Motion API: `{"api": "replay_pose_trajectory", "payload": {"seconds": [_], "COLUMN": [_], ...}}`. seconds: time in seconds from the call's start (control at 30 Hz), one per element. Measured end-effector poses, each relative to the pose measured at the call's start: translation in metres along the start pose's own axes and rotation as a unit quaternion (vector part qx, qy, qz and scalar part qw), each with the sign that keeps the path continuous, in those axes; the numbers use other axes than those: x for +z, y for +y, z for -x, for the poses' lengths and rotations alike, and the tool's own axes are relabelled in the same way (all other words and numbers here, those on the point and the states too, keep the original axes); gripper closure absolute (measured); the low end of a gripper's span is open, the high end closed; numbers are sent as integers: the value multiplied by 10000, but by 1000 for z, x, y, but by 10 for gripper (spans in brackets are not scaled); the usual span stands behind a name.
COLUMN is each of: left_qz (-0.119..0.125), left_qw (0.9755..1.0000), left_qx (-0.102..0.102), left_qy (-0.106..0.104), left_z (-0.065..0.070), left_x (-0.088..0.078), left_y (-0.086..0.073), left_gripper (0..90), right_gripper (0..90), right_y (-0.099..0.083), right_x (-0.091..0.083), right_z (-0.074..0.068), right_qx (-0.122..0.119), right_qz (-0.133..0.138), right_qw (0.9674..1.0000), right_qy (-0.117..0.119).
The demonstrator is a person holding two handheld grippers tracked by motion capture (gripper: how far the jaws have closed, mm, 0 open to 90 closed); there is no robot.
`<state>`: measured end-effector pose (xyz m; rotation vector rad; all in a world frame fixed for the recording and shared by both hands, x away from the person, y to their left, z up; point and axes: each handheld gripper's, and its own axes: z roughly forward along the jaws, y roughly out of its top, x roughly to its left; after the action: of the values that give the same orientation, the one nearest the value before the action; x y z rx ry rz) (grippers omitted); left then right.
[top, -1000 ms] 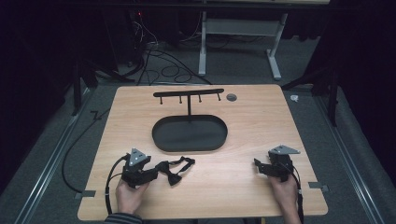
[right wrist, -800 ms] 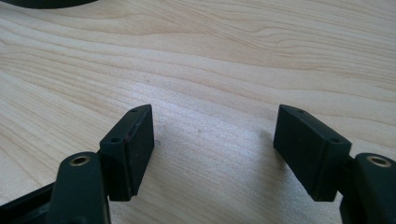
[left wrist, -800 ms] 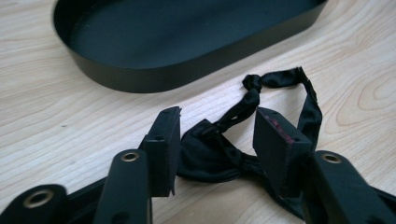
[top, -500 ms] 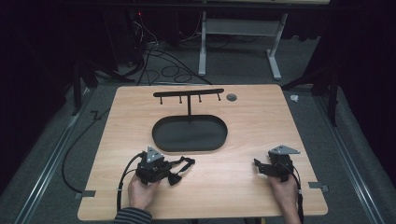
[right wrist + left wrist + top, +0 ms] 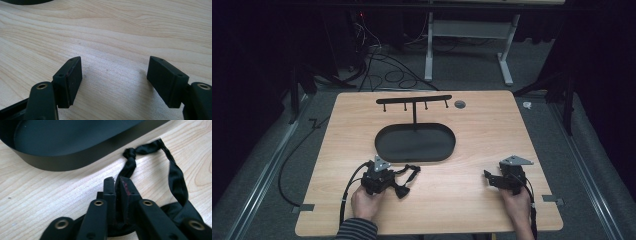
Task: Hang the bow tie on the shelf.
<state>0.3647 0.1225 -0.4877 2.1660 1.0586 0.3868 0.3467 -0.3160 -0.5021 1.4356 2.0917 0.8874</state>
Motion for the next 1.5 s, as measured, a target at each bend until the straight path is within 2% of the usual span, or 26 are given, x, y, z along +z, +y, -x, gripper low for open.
{"api": "replay_pose_trajectory", "payload": {"seconds": [0.27, 0.4, 0.57, 0.67, 0.9, 1.03, 1.07, 1.5], "left_qz": [126, 412, 577, 767, 896, 961, 1052, 1292], "left_qw": [9999, 9991, 9982, 9970, 9959, 9953, 9944, 9915], "left_qx": [36, 45, 38, 3, 125, 138, 70, -86], "left_qy": [-103, -107, -129, -141, -57, -26, -46, 146], "left_z": [2, 5, 4, 3, 4, 1, -1, -18], "left_x": [-8, -26, -39, -50, -60, -64, -66, -79], "left_y": [1, 6, 11, 17, 25, 30, 33, 51], "left_gripper": [861, 861, 861, 861, 861, 862, 862, 862], "right_gripper": [294, 293, 292, 290, 290, 288, 288, 287], "right_y": [0, 0, 0, 0, 0, 0, 0, 0], "right_x": [0, 0, 0, 0, 0, 0, 0, 0], "right_z": [0, 0, 0, 0, 0, 0, 0, 0], "right_qx": [-8, -17, -20, -32, -25, -33, -34, -28], "right_qz": [0, 3, 2, 0, 2, -3, -1, 0], "right_qw": [10000, 10000, 10000, 10000, 10000, 10000, 10000, 10000], "right_qy": [2, 12, 10, 15, 21, 27, 31, 36]}}
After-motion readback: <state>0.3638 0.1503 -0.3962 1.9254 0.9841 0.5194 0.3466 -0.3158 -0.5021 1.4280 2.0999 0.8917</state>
